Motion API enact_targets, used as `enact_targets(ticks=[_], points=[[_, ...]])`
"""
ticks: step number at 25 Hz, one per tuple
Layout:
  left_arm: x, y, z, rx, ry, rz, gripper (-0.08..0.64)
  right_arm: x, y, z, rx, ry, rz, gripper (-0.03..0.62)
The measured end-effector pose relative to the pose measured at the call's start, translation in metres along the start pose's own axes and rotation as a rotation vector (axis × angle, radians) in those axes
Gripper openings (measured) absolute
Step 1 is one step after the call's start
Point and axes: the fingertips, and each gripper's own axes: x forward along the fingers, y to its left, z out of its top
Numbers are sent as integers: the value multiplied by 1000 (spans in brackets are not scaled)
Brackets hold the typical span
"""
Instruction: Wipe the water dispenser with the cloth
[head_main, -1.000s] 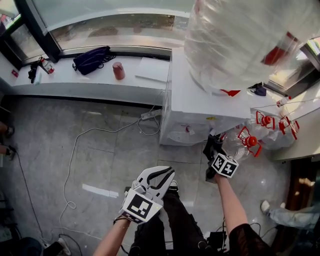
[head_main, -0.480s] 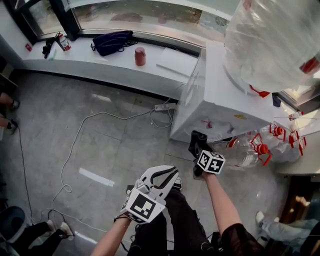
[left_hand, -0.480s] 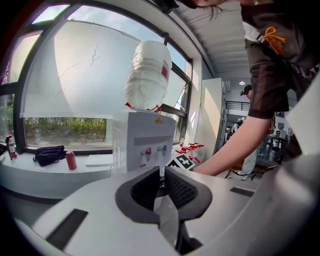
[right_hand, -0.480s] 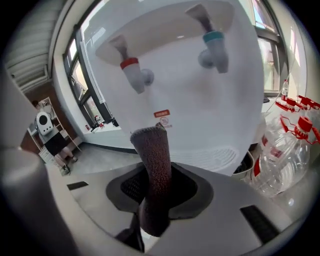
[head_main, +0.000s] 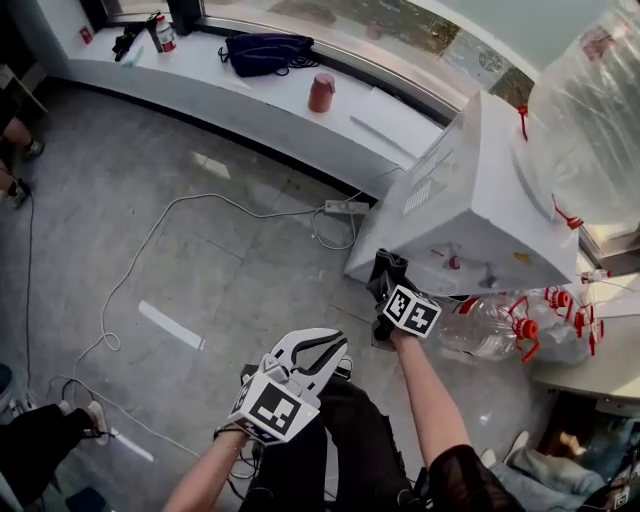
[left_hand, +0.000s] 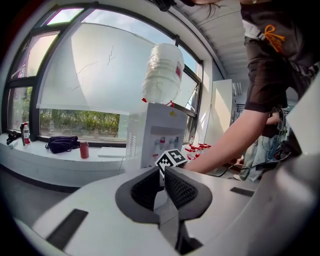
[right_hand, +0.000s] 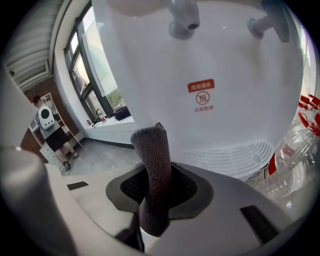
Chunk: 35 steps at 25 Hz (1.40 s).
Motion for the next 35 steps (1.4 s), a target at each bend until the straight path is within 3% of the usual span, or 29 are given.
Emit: enact_targets(ticks=[7,24,28,32,35], points=[[0,12,6,-5,-23,9,43,-8,-55,13,-92,35,-113,110],[40,4,8,17,-24,-56,42,-69,-222,23,14,19,-382,110],[48,1,10,22,-27,-65,43,-72,-229,22,-85,49,-364,112],[53,-2,12,20,-31,-65,43,-75,-218,21,-122,13,-356,110],[53,-2,9,20,-24,-58,43,-75,-188,3,-244,14,-282,110]])
